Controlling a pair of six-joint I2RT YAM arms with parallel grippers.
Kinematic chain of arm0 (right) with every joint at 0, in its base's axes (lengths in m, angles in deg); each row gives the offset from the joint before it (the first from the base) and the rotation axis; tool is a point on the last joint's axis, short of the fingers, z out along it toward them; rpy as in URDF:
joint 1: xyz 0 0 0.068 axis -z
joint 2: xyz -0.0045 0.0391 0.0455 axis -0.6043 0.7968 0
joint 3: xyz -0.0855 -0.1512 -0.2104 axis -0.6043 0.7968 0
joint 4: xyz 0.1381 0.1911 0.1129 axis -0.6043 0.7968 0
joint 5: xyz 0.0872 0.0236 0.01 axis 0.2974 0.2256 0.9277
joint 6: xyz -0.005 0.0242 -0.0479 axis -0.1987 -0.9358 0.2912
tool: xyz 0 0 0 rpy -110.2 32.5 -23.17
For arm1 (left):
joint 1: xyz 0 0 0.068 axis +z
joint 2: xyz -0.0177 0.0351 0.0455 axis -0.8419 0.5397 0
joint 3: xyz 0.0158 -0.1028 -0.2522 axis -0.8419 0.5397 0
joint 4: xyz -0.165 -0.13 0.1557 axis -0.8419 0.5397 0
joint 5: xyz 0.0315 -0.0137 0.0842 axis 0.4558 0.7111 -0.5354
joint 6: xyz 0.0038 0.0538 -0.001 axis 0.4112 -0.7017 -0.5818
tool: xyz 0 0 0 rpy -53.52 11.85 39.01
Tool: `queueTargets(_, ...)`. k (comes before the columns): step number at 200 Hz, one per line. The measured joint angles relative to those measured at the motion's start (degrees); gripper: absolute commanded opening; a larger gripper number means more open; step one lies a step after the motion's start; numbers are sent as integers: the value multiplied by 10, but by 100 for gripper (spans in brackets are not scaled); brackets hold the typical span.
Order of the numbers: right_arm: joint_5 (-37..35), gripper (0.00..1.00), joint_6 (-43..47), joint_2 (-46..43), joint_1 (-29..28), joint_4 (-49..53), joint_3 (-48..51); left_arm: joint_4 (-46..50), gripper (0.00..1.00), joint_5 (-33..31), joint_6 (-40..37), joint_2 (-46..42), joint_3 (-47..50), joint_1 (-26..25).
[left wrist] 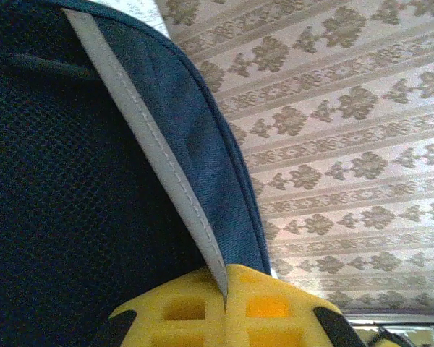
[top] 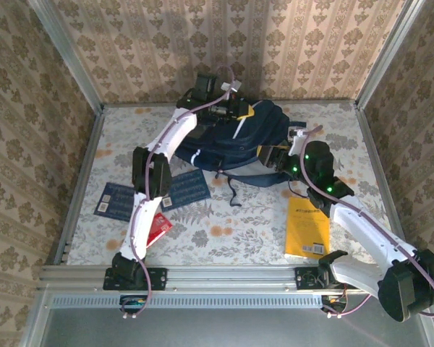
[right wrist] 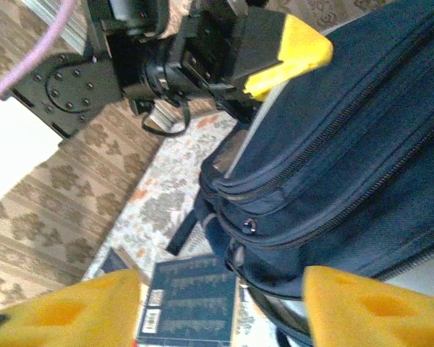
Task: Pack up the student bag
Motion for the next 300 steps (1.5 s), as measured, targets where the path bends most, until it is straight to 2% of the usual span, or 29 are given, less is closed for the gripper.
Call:
queueTargets(15, 6, 29, -4, -11, 0, -4, 0, 22, 29, -16, -16, 1, -5, 1)
queueTargets(24, 10, 21, -1, -19, 0, -6, 0, 30, 42, -27, -35, -2, -3, 2)
queueTargets(38, 12, 18, 0, -33, -3, -5, 1, 40, 56, -55, -50, -23, 30, 3)
queueTargets(57, -2, 16, 7, -53, -20, 7, 3, 56, 63, -102, -75, -86, 118, 4)
queueTargets(75, -17, 17, 17, -64, -40, 30, 3, 67, 66, -159, -91, -182, 220, 4)
queueTargets(102, -29, 20, 27, -54, -68, 72, 3, 64, 66, -242, -101, -383, 386, 13)
queueTargets(127, -36, 20, 34, -35, -102, 104, 3, 49, 67, -288, -85, -572, 557, 61)
queueTargets(154, -47, 21, 43, -18, -134, 128, 3, 66, 70, -343, -46, -681, 746, 110)
queueTargets(183, -47, 25, 47, 2, -148, 151, 3, 130, 72, -400, -2, -737, 912, 125)
queueTargets(211, -42, 26, 50, 6, -149, 167, 3, 158, 73, -432, 33, -769, 997, 127)
queueTargets(300, -24, 30, 64, 5, -149, 182, 3, 118, 76, -480, 44, -700, 1044, 121)
